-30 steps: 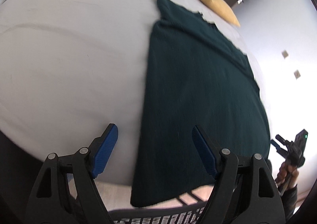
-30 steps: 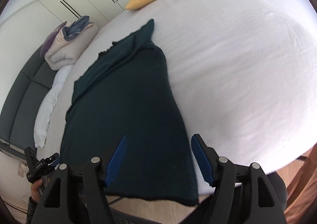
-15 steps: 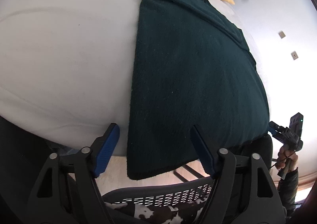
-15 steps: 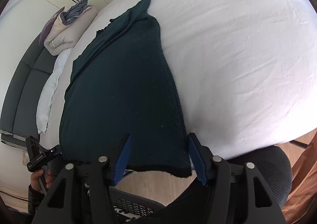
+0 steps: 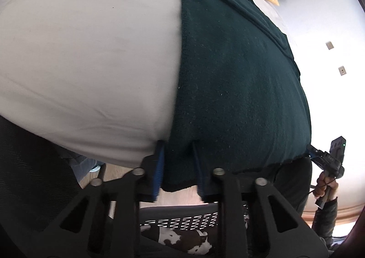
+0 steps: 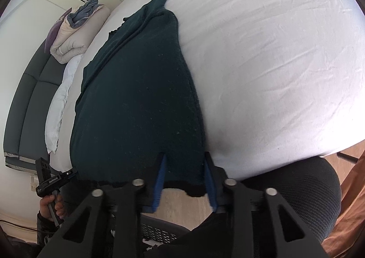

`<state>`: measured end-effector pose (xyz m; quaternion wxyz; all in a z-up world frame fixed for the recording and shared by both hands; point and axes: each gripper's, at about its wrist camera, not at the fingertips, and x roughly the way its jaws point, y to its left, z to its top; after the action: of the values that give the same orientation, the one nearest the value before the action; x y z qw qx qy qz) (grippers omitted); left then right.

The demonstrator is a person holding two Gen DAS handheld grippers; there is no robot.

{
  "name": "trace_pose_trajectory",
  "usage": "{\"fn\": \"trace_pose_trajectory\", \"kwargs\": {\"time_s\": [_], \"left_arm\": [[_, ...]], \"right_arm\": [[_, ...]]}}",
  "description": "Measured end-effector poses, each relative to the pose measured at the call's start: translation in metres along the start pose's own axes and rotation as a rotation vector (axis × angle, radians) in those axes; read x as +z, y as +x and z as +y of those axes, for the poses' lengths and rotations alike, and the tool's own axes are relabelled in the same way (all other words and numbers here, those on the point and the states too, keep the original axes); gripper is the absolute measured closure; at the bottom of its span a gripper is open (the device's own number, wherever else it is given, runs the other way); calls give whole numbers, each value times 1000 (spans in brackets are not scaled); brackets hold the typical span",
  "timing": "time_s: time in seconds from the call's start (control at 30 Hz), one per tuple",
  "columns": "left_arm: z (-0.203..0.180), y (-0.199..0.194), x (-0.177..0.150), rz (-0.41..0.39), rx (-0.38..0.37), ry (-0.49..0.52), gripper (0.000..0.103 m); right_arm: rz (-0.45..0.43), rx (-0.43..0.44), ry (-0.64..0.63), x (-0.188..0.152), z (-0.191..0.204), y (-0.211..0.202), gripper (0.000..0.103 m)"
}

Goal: Fold small clothes
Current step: 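Grasp the sweater hem with both grippers, then lift the hem with both grippers and fold it toward the collar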

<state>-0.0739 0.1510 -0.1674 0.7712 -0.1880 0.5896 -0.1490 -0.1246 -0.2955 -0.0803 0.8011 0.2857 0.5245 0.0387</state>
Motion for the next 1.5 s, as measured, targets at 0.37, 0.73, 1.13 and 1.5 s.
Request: {"fn": "trace_pose_trajectory", "kwargs": {"time_s": [0.37,0.73,1.13,1.5], "left_arm": [[4,-15,5,-11,-158,-24,99],[-3,-60,37,-146,-459,-118,99],[-10,-77,116,-263,-573,-189,99],[1,-44,243,-315,-556,-294,99]], "right_arm": [[-18,88,-9,-1,3,-15,95],[-82,315,9,22,24,-29,95],[-172,409,35,102,59,-24,95],[-217,392,93,219,84,22,95]]}}
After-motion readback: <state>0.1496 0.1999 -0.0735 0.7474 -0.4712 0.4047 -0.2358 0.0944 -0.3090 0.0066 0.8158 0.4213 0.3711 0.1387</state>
